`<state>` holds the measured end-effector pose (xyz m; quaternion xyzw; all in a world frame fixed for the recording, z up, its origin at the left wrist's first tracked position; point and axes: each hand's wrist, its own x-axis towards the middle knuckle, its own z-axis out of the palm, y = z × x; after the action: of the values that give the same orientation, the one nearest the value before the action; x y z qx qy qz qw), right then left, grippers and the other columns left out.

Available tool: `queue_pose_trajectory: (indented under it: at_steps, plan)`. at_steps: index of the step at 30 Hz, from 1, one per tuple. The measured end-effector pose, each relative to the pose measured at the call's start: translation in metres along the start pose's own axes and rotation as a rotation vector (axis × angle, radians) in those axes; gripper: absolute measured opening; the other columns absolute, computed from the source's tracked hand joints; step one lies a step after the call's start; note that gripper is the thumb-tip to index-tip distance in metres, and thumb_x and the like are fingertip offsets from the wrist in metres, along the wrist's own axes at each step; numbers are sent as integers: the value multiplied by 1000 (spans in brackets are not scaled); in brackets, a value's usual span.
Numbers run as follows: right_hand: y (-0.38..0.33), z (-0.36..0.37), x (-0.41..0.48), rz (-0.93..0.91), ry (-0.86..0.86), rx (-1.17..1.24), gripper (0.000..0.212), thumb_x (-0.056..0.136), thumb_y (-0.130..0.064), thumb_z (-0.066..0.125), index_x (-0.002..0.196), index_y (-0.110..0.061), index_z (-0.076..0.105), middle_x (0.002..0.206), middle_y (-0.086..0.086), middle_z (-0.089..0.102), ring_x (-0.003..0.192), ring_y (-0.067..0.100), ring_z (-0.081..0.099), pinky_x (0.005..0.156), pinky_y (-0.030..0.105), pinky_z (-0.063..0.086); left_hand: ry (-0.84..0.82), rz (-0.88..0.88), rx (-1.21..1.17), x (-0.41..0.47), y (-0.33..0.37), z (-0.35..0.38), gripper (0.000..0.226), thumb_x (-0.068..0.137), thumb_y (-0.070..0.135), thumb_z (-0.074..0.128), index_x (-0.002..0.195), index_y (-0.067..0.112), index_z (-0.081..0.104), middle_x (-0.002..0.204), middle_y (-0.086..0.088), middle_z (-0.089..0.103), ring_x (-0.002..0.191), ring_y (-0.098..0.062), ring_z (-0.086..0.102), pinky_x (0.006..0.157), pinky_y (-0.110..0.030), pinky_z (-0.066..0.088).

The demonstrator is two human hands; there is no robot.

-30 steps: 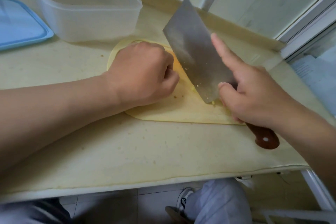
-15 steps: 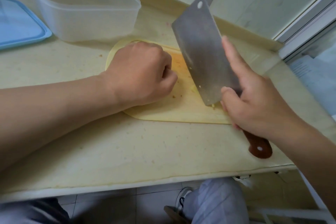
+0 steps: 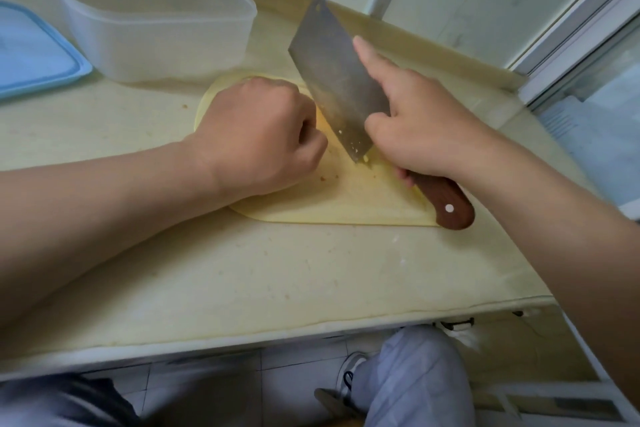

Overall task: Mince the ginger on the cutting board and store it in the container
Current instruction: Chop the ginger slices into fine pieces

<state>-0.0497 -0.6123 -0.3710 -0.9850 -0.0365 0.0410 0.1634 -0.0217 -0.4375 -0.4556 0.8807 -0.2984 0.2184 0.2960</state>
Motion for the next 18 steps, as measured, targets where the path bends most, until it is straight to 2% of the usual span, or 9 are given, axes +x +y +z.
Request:
queue_pose_trajectory:
  at_steps: [6,9,13,18]
  plan:
    - [17,-2,-17,80,77,293,93,92,-2,42,156,-64,14,68,9,66,41,22,60,42,34,53,33,-46,28,1,0,-2,32,78,33,43,72,12,67,73,-6,62,68,-35,57,57,-38,46]
    - [20,5,-22,109,37,417,94,92,1,43,155,-64,18,59,8,64,39,21,55,40,31,49,63,-92,40,2,-1,-3,29,78,32,45,75,14,67,74,-3,63,68,-33,58,57,-38,46]
    - [34,7,-14,125,-27,419,93,91,1,41,156,-63,20,59,9,62,42,25,55,44,35,52,58,-87,34,2,-1,-5,25,78,30,46,69,14,64,68,-1,59,63,-32,55,54,-40,47]
    - [66,-17,3,189,-44,361,93,93,4,42,158,-58,19,63,15,61,44,27,52,47,39,53,60,-61,67,6,-9,-11,27,79,29,49,76,11,70,70,-2,60,60,-31,57,55,-36,48]
